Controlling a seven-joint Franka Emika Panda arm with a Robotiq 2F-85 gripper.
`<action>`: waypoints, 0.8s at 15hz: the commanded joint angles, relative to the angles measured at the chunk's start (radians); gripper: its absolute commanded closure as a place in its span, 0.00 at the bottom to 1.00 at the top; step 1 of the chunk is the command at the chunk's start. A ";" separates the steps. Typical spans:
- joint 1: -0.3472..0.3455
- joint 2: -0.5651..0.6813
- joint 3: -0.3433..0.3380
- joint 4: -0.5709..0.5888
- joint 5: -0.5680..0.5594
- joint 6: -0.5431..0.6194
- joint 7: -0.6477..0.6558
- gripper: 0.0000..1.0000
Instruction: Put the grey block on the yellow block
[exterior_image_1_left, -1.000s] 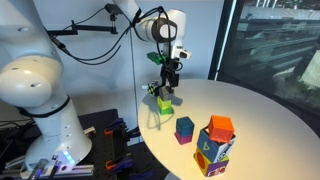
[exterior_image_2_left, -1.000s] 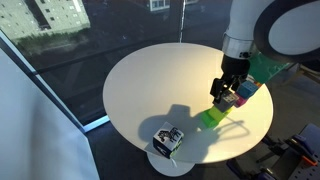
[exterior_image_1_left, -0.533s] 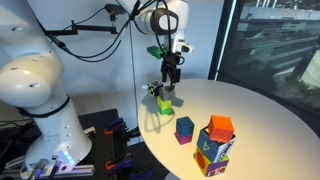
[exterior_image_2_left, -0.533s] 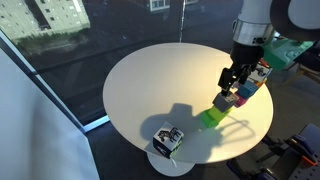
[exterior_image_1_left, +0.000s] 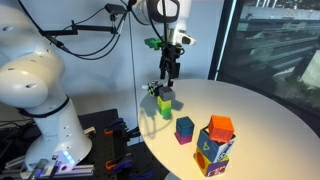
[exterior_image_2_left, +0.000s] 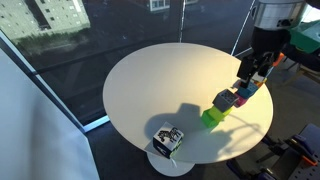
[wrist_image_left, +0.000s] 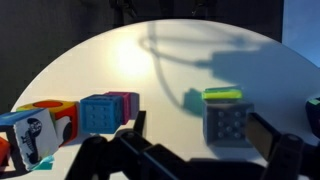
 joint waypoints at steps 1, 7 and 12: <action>-0.019 -0.067 -0.011 0.000 -0.027 -0.113 -0.024 0.00; -0.036 -0.172 -0.036 -0.011 -0.048 -0.245 -0.096 0.00; -0.039 -0.271 -0.068 -0.038 -0.040 -0.231 -0.174 0.00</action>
